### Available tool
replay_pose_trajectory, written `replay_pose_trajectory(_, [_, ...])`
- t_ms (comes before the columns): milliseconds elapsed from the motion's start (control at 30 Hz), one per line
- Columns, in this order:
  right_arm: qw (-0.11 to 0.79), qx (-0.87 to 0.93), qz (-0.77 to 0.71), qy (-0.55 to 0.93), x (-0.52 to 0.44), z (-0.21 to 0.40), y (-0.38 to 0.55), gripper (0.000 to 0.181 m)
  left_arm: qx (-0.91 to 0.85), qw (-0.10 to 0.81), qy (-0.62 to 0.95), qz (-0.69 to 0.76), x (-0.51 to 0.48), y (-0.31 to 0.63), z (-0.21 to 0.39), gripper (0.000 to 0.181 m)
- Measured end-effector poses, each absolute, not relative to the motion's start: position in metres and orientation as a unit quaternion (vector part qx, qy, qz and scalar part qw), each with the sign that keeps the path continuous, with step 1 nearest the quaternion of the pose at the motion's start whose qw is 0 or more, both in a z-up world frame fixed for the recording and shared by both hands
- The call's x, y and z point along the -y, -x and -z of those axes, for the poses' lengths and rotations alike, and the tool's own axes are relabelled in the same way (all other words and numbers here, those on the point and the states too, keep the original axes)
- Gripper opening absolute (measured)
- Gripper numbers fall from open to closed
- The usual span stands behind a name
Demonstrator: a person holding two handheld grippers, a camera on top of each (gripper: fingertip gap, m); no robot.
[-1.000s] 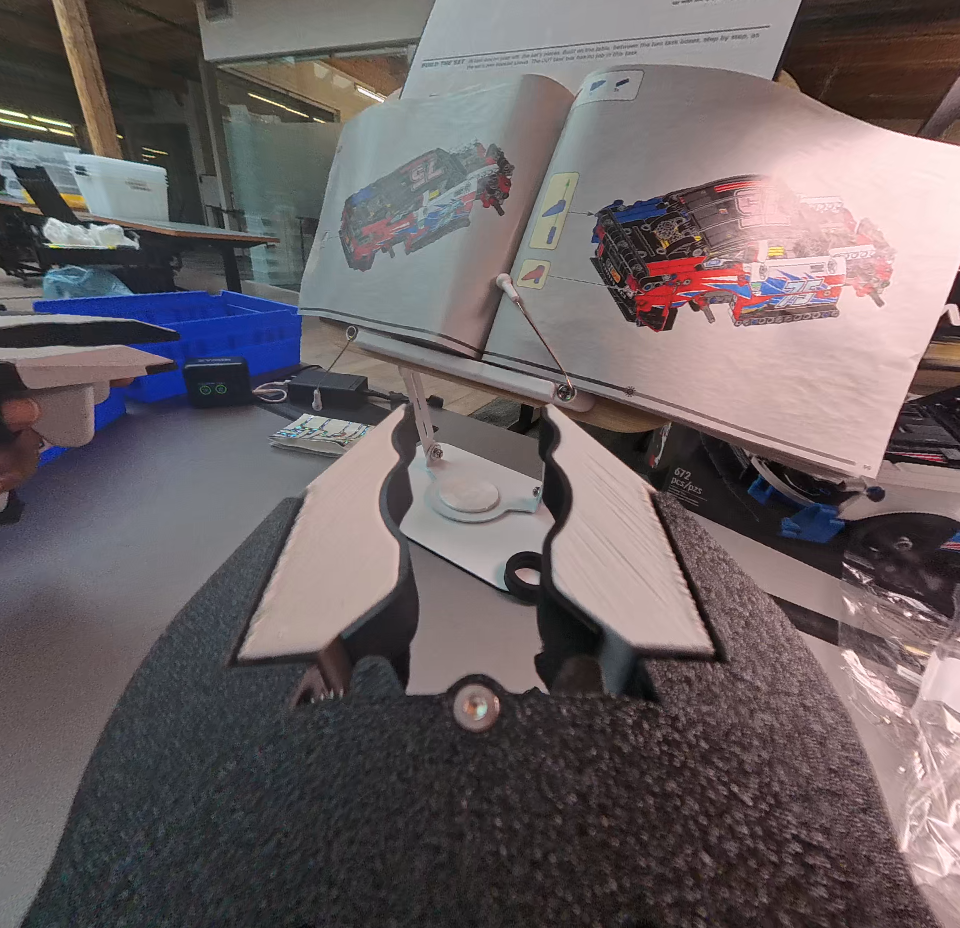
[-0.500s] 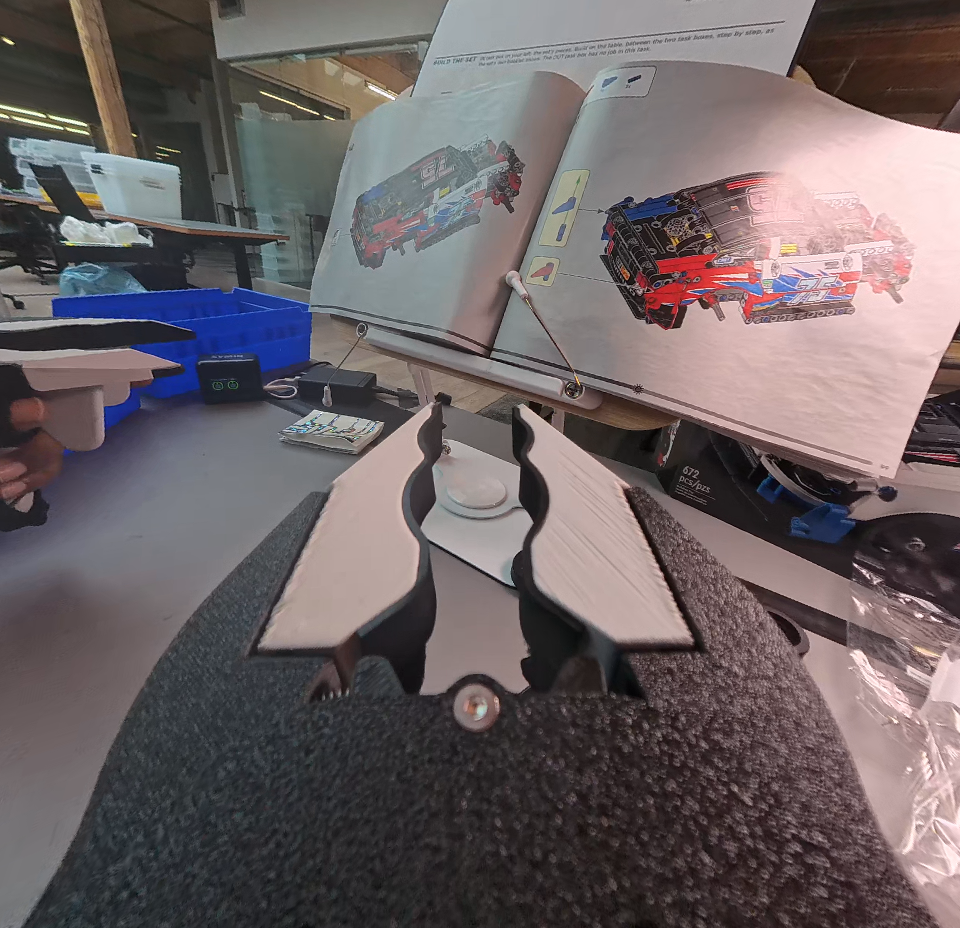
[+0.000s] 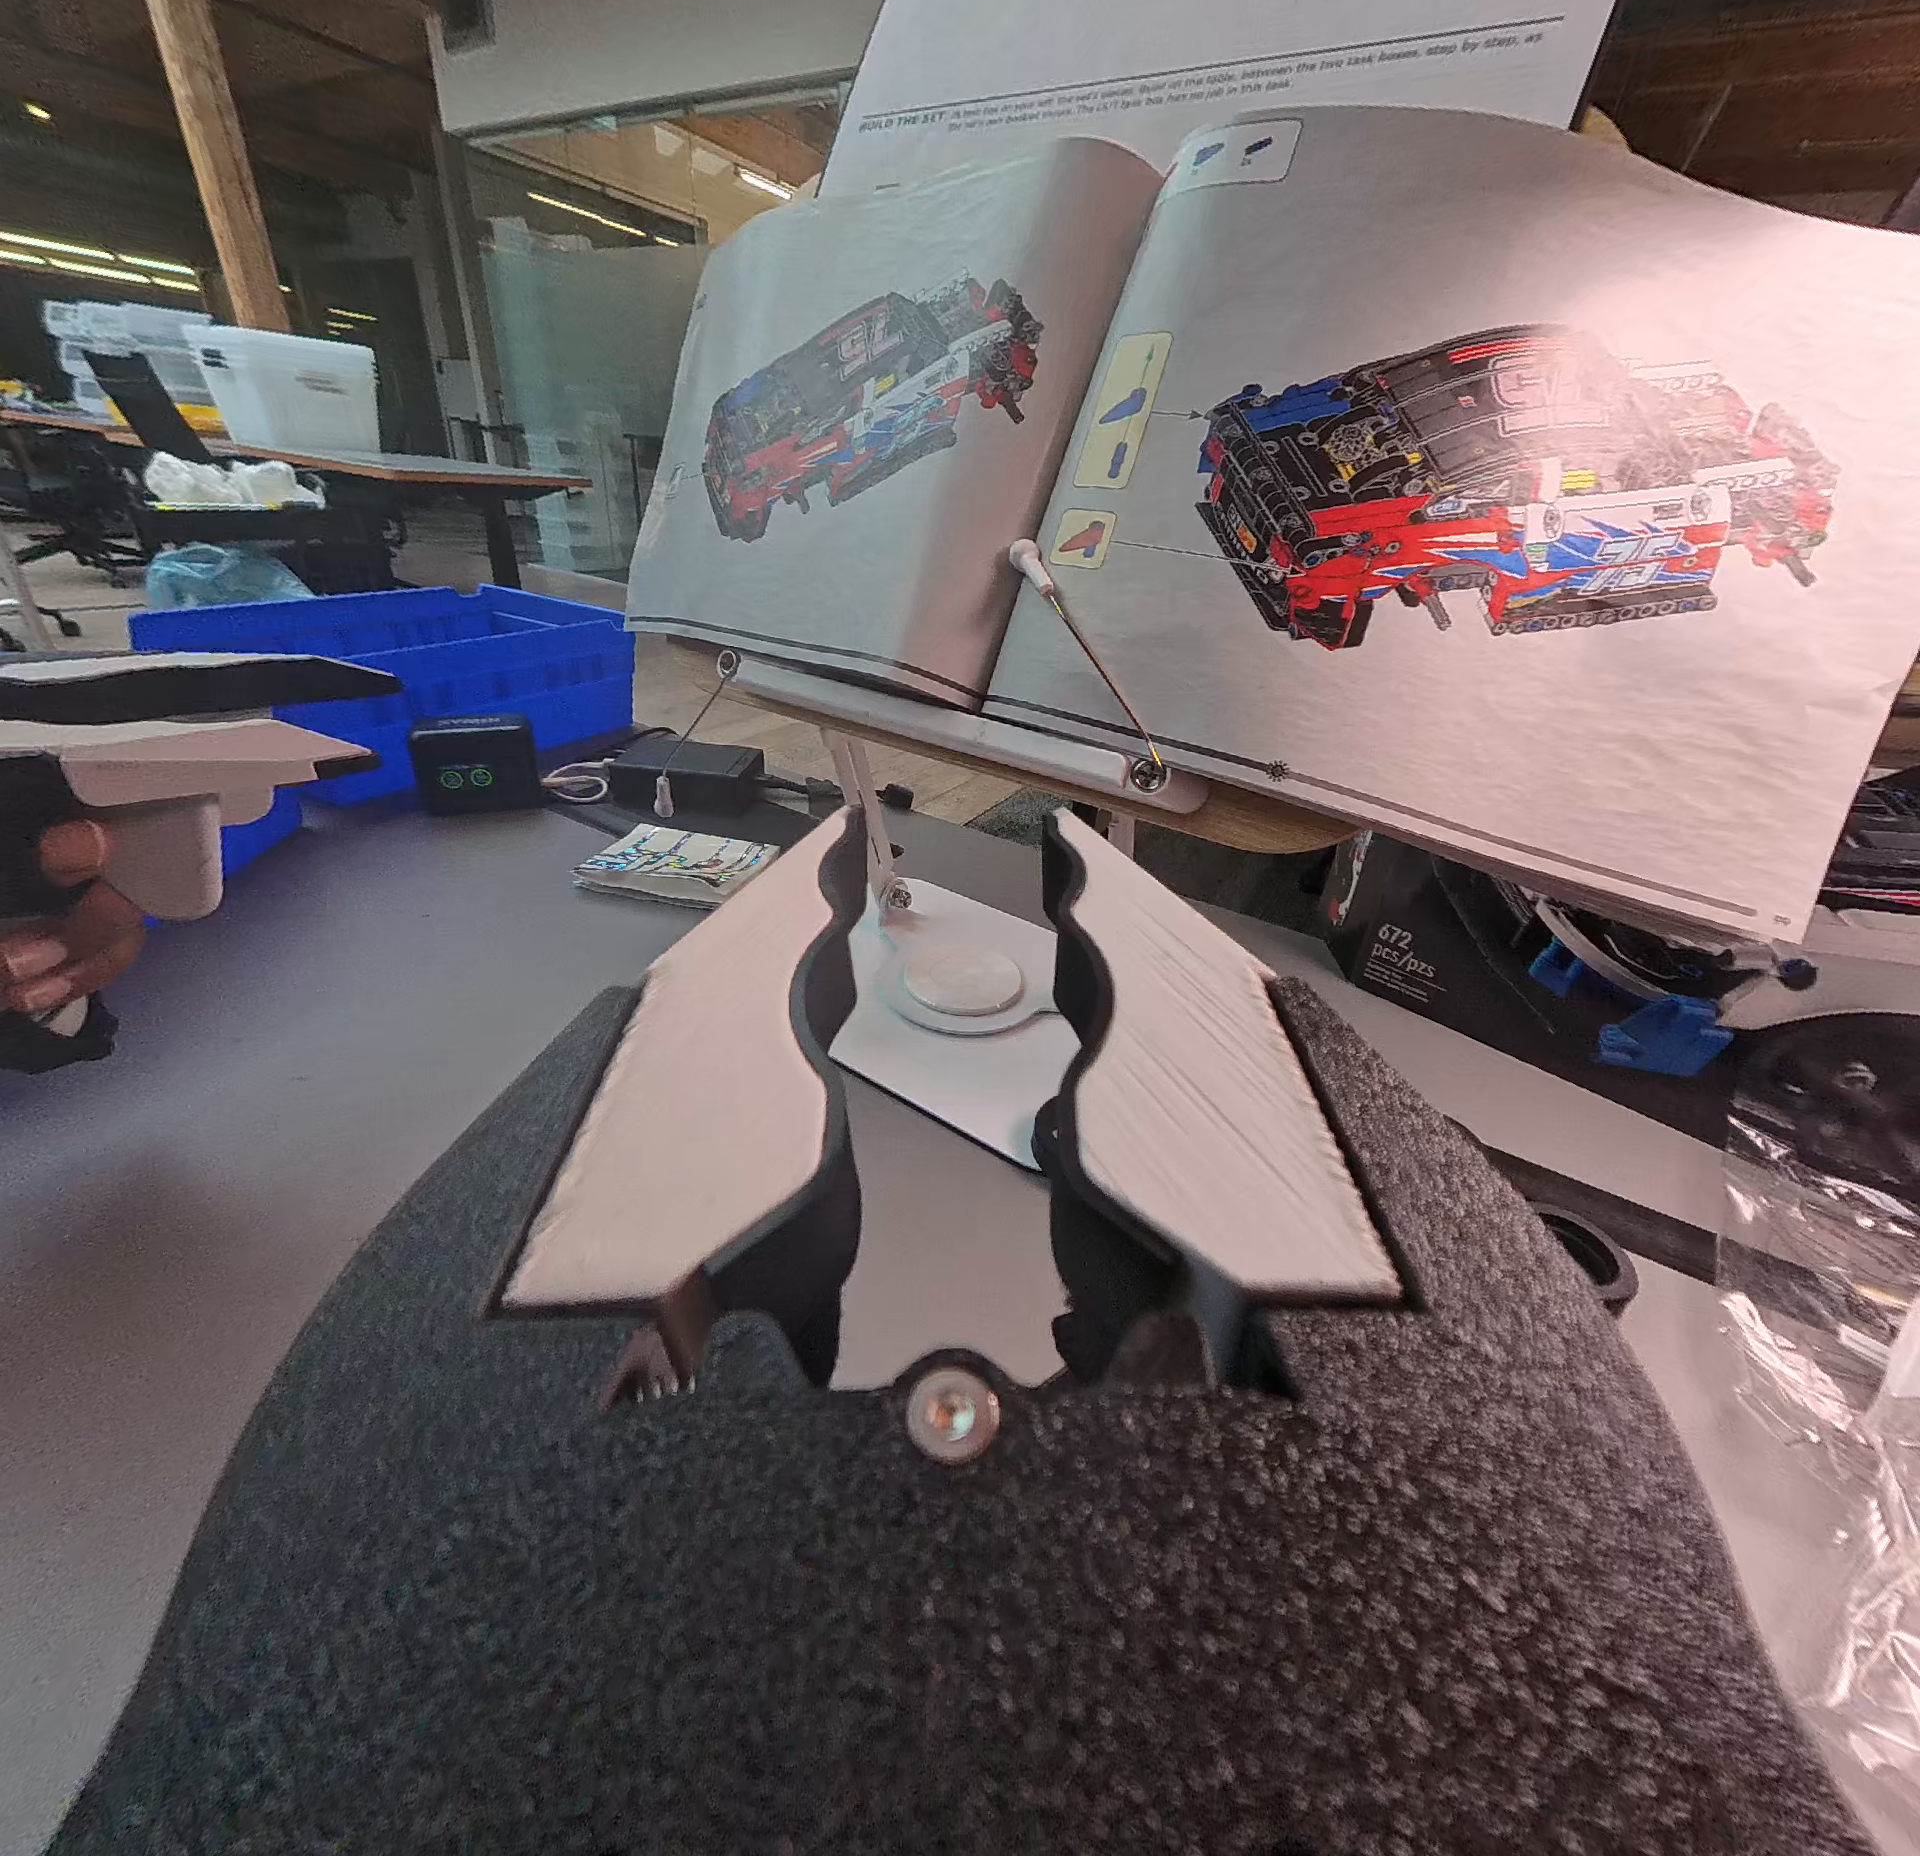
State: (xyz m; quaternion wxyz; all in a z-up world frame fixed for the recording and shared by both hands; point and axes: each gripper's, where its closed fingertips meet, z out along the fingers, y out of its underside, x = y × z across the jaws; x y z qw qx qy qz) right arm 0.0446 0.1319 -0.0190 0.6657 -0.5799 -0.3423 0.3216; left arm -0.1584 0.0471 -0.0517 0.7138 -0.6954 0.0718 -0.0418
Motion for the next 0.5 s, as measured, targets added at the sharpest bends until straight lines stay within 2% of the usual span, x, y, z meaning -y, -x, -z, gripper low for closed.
replay_pose_trajectory(167, [0.663,0.357,-0.326,0.571,-0.1269,0.0191,-0.0412,0.042,-0.079,0.709,0.7,0.04,-0.048,0.1571,0.0541,0.077])
replay_pose_trajectory(333, [0.66,0.363,-0.332,0.568,-0.1251,0.0196,-0.04,0.049,-0.079,0.706,0.703,0.039,-0.0495,0.1563,0.0586,0.074])
replay_pose_trajectory(500, [0.658,0.362,-0.337,0.567,-0.1247,0.0189,-0.0406,0.046,-0.073,0.702,0.707,0.049,-0.0497,0.1562,0.0605,0.071])
